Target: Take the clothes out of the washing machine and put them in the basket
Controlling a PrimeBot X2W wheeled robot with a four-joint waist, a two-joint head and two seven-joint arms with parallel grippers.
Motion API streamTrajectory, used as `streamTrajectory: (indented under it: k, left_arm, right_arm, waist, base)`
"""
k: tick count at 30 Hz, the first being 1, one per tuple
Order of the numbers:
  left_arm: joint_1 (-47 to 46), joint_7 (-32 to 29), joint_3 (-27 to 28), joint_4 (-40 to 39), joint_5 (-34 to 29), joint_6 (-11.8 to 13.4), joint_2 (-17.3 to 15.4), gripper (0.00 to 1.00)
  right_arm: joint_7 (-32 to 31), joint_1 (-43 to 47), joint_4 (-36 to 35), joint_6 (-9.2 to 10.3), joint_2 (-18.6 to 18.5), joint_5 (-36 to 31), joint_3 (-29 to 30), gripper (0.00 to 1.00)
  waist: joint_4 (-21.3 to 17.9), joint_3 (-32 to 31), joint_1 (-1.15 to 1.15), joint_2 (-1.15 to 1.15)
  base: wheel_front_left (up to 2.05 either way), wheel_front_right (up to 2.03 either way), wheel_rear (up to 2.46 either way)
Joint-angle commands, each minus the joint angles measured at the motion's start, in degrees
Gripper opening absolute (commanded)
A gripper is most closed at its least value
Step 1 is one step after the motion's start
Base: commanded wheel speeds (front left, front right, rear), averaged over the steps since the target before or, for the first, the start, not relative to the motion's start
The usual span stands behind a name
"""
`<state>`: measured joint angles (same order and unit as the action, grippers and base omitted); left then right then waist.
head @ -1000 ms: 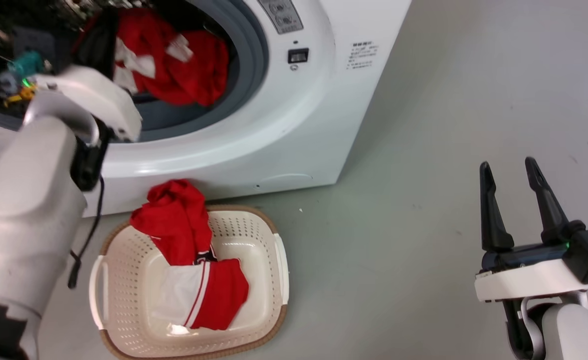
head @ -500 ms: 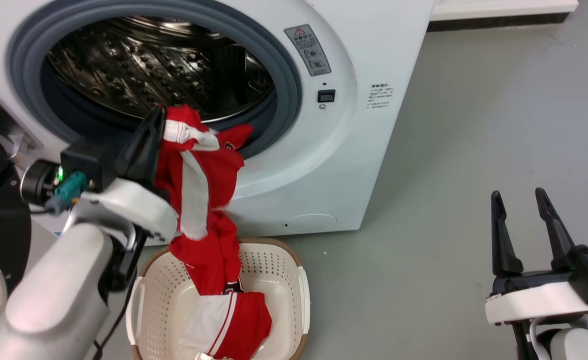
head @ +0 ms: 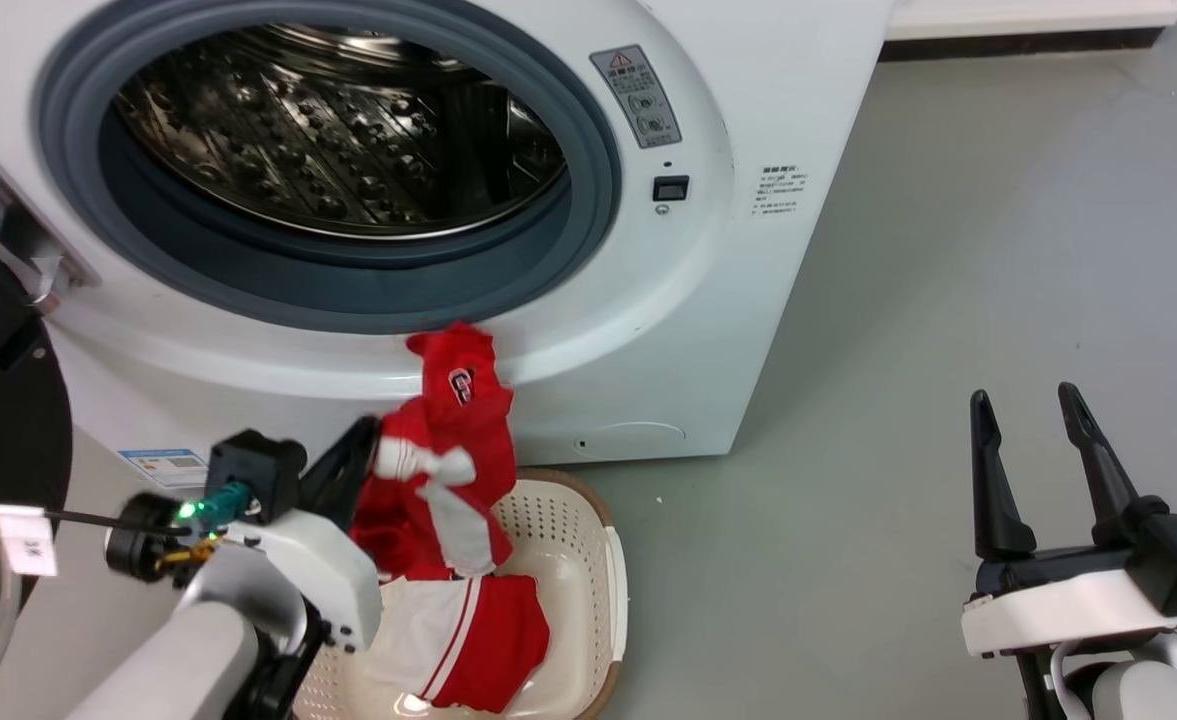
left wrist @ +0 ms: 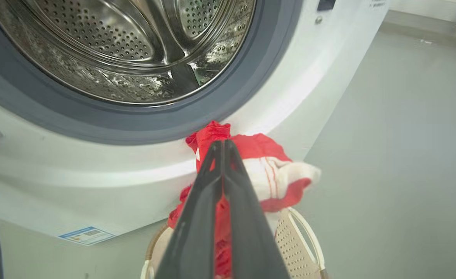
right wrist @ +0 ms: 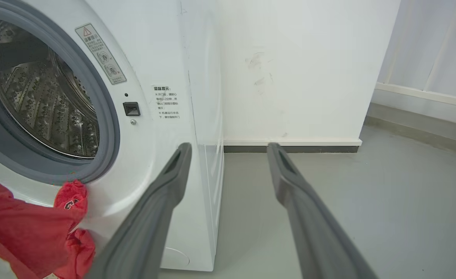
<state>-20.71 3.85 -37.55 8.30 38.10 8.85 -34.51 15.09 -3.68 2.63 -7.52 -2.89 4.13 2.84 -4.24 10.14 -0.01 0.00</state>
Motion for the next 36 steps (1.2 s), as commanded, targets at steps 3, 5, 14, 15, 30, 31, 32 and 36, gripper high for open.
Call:
streamTrajectory:
  k: [3, 5, 14, 15, 30, 31, 32, 36]
  left_arm:
    - [0.78, -0.47, -1.24, 4.64, 0.57, -1.42, 0.96, 0.00]
    - [0.54, -0.68, -1.99, 8.91, 1.29, -2.73, 2.15, 0.00]
    - [-5.16, 0.31, -3.87, 28.93, 1.90, -7.96, 7.15, 0.00]
    - [-6.03, 0.58, -3.81, 30.75, 2.00, -8.31, 7.59, 0.00]
    - [-16.46, 3.76, -2.74, 55.27, 3.11, -11.76, 11.43, 0.00]
    - [-16.85, 4.23, -2.63, 56.36, 3.26, -11.92, 11.62, 0.00]
    - [-17.23, 4.61, -2.54, 57.38, 3.40, -11.97, 11.81, 0.00]
    - [-18.60, 5.94, -2.22, 60.55, 3.79, -12.21, 12.60, 0.00]
  right_arm:
    - [0.11, -1.33, -0.19, 0.06, 0.05, -0.01, -0.56, 1.00]
    - [0.11, -1.65, -0.28, 0.06, 0.05, -0.02, -0.73, 1.00]
    - [0.11, -4.06, -1.29, 0.06, 0.06, 0.35, -1.21, 1.00]
    - [0.11, -4.27, -1.46, 0.06, 0.06, 0.43, -1.39, 1.00]
    - [0.11, -7.96, -3.74, 0.06, 0.07, 3.28, -2.56, 1.00]
    - [0.11, -8.14, -3.88, 0.06, 0.07, 3.42, -2.60, 1.00]
    - [0.11, -8.23, -4.03, 0.06, 0.07, 3.44, -2.64, 1.00]
    - [0.11, -8.42, -4.45, 0.06, 0.07, 3.91, -2.67, 1.00]
  waist:
    - [-1.26, 1.73, 0.01, 0.00]
    - [-1.98, 2.89, 0.01, 0.00]
    - [-5.71, 9.55, 0.01, 0.00]
    - [-6.21, 10.52, 0.01, 0.00]
    - [-12.62, 22.91, 0.01, 0.00]
    - [-12.87, 23.45, 0.01, 0.00]
    - [-13.11, 23.99, 0.01, 0.00]
    - [-13.65, 25.97, 0.01, 0.00]
  base:
    - [0.00, 0.00, 0.00]
    - [0.00, 0.00, 0.00]
    - [0.00, 0.00, 0.00]
    - [0.00, 0.00, 0.00]
    - [0.00, 0.00, 0.00]
    - [0.00, 0.00, 0.00]
    - [0.00, 0.00, 0.00]
    - [0.00, 0.00, 0.00]
